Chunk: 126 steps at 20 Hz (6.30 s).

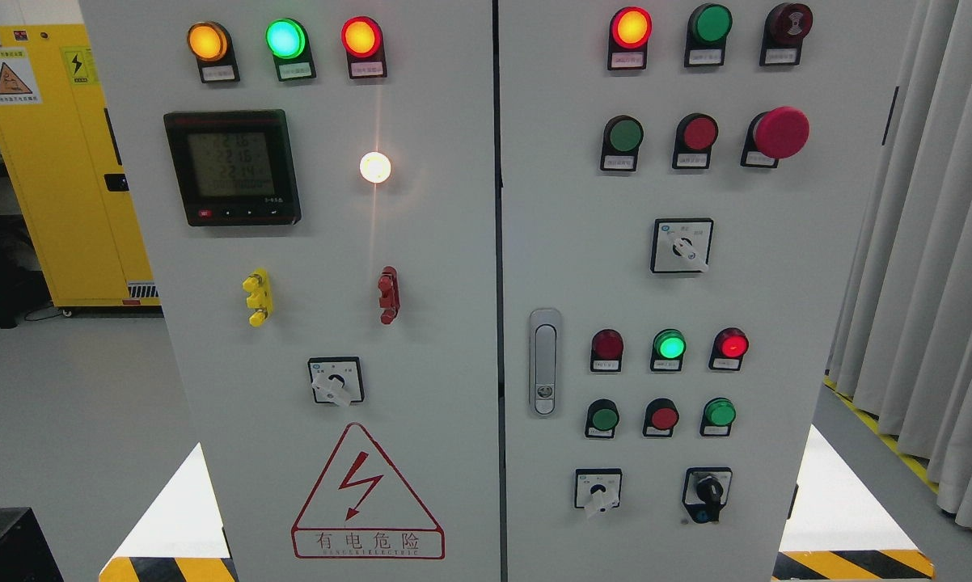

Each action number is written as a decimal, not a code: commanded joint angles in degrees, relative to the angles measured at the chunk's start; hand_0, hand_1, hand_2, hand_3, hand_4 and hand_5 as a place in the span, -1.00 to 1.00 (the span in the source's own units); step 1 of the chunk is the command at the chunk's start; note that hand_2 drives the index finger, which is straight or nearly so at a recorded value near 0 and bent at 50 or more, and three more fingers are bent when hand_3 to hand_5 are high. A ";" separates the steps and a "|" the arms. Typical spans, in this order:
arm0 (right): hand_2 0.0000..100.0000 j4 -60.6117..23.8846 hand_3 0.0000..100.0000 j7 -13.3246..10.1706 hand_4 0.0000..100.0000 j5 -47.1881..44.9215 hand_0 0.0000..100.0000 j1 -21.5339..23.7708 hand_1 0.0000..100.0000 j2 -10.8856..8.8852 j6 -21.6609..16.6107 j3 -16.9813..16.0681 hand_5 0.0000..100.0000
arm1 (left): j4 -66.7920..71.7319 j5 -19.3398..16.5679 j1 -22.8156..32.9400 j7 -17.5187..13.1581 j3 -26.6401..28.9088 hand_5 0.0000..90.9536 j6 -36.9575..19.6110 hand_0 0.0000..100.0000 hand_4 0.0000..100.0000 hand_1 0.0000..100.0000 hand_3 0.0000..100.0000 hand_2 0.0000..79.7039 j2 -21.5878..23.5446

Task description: Press green start button

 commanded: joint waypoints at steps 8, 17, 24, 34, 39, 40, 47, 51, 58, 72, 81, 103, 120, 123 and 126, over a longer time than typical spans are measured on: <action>-1.00 -0.29 0.85 -3.83 1.00 28.33 -0.05 -10.96 0.75 1.67 2.08 -11.58 1.00 | -0.07 0.00 0.00 0.02 0.00 -1.00 -0.03 -0.76 -1.00 0.11 -1.00 -1.00 0.00; -1.00 3.13 0.78 -4.36 0.95 35.89 0.22 -19.14 0.84 1.50 3.58 -11.50 0.97 | 0.02 0.00 0.00 0.02 0.00 -1.00 -0.03 -0.76 -1.00 0.11 -1.00 -1.00 0.00; -1.00 6.47 0.75 -3.83 0.94 37.83 0.26 -23.01 0.85 1.32 3.66 -9.48 0.97 | 0.02 0.00 0.00 0.02 0.00 -1.00 -0.03 -0.76 -1.00 0.11 -1.00 -1.00 0.00; -1.00 10.96 0.73 -3.83 0.93 37.04 0.35 -25.74 0.86 1.23 5.34 -7.10 0.96 | 0.02 0.00 0.00 0.02 0.00 -1.00 -0.03 -0.76 -1.00 0.11 -1.00 -1.00 0.00; -1.00 12.54 0.73 -3.83 0.93 36.87 0.39 -26.61 0.85 1.23 5.34 -7.10 0.96 | 0.02 0.00 0.00 0.02 0.00 -1.00 -0.03 -0.76 -1.00 0.11 -1.00 -1.00 0.00; -1.00 13.06 0.73 -3.83 0.93 36.87 0.39 -26.79 0.85 1.23 5.34 -7.10 0.96 | 0.02 0.00 0.00 0.02 0.00 -1.00 -0.03 -0.76 -1.00 0.11 -1.00 -1.00 0.00; -1.00 14.03 0.73 -3.83 0.93 36.87 0.41 -27.32 0.85 1.23 5.42 -7.01 0.96 | 0.02 0.00 0.00 0.02 0.00 -1.00 -0.03 -0.76 -1.00 0.11 -1.00 -1.00 0.00; -1.00 14.65 0.73 -3.74 0.93 36.78 0.42 -27.76 0.85 1.23 5.51 -7.10 0.96 | 0.02 0.00 0.00 0.02 0.00 -1.00 -0.03 -0.76 -1.00 0.11 -1.00 -1.00 0.00; -1.00 14.74 0.73 -2.78 0.93 34.41 0.43 -28.46 0.84 1.23 6.39 -7.10 0.96 | 0.02 0.00 0.09 0.02 0.00 -1.00 -0.03 -0.76 -1.00 0.11 -1.00 -1.00 0.00; -1.00 14.48 0.73 -2.77 0.93 32.66 0.46 -28.46 0.83 1.23 6.57 -7.28 0.95 | 0.02 0.00 0.09 0.02 0.00 -1.00 -0.03 -0.76 -1.00 0.11 -1.00 -1.00 0.00; -1.00 8.50 0.73 -3.13 0.93 31.33 0.49 -26.71 0.83 1.23 5.95 -7.10 0.95 | 0.02 0.00 0.09 0.02 0.00 -1.00 -0.03 -0.76 -1.00 0.11 -1.00 -1.00 0.00; -1.00 -1.35 -0.44 -0.23 -0.40 -10.76 0.26 -10.80 0.34 0.97 4.98 1.95 -0.43 | 0.02 0.00 0.00 0.02 0.00 -1.00 -0.03 -0.76 -1.00 0.11 -1.00 -1.00 0.00; -1.00 -1.35 -1.00 -0.14 -1.00 -14.46 -0.45 -8.51 -0.47 1.58 4.54 2.57 -1.00 | 0.02 0.00 0.00 0.02 0.00 -1.00 -0.03 -0.76 -1.00 0.11 -1.00 -1.00 0.00; -1.00 -1.35 -1.00 -0.22 -1.00 -14.46 -0.46 -8.51 -0.45 1.58 4.54 2.65 -1.00 | -0.07 0.00 0.00 0.02 0.00 -1.00 -0.03 -0.76 -1.00 0.11 -1.00 -1.00 0.00; -1.00 -1.26 -1.00 -0.22 -1.00 -14.46 -0.46 -8.42 -0.42 1.58 4.54 2.74 -1.00 | 0.02 0.00 0.00 0.02 0.00 -1.00 -0.03 -0.76 -1.00 0.11 -1.00 -1.00 0.00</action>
